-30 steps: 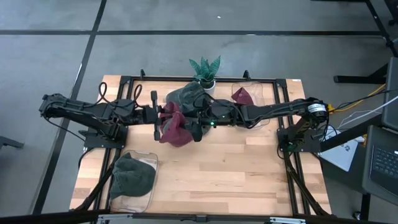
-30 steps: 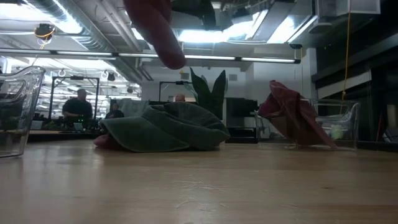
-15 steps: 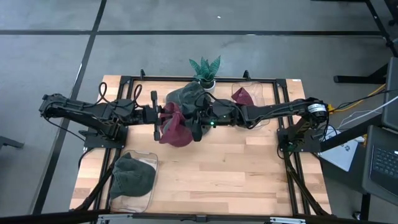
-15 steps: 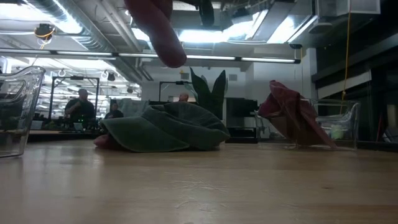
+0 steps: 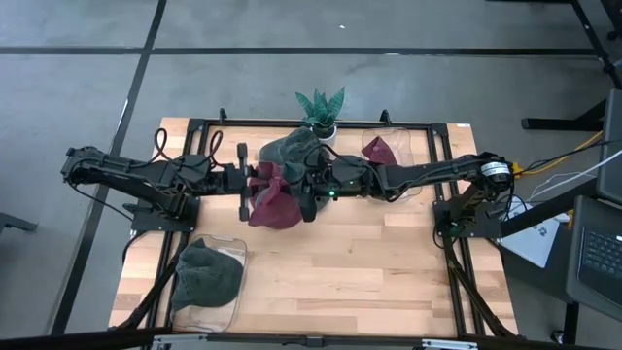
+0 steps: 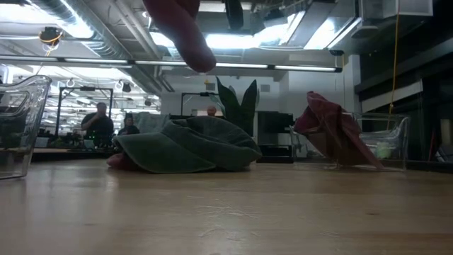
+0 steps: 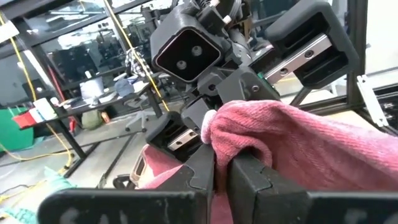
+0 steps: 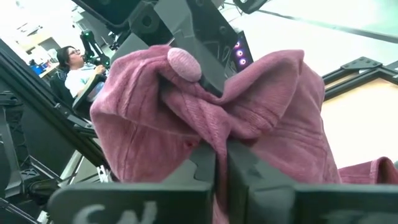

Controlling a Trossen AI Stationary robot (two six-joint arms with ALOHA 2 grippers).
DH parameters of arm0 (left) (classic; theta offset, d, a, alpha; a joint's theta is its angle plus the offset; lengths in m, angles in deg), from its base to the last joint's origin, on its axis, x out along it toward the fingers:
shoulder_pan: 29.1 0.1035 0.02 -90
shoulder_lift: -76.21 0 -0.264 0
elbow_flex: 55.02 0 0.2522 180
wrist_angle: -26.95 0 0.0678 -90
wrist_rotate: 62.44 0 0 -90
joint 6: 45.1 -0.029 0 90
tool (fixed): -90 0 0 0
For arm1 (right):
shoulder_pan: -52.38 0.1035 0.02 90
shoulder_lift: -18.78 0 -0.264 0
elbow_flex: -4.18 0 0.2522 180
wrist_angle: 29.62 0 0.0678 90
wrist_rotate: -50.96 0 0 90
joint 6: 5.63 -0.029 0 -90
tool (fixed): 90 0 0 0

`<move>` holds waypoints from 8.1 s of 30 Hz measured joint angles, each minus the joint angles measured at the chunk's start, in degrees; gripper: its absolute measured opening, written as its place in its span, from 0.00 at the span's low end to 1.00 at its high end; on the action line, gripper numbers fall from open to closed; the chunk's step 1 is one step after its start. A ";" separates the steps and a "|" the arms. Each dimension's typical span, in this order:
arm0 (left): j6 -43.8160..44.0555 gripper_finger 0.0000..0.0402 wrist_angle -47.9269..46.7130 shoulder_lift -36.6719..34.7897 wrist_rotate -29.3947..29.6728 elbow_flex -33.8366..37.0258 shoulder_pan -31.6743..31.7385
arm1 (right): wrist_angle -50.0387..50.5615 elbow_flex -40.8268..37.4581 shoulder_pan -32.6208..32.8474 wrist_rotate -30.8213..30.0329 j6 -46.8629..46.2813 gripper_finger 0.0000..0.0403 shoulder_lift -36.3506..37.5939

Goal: Pick & Place hat
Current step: Put the left red cap into the top transparent bin

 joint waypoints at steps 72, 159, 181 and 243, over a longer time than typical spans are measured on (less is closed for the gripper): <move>17.90 0.52 -1.79 -1.55 -0.07 0.00 0.04 | 28.96 0.00 0.18 2.12 6.53 0.02 18.95; 20.93 0.52 -4.00 -1.36 7.67 0.00 0.11 | 66.40 -2.07 -0.04 -14.97 22.00 0.02 47.97; 20.90 0.52 -4.83 -1.36 7.88 0.00 0.11 | 56.86 -18.45 -6.57 -16.21 25.52 0.02 57.72; 20.24 0.52 -3.15 -1.36 5.29 0.00 0.04 | 52.52 -21.46 -14.45 -20.49 37.14 0.02 56.96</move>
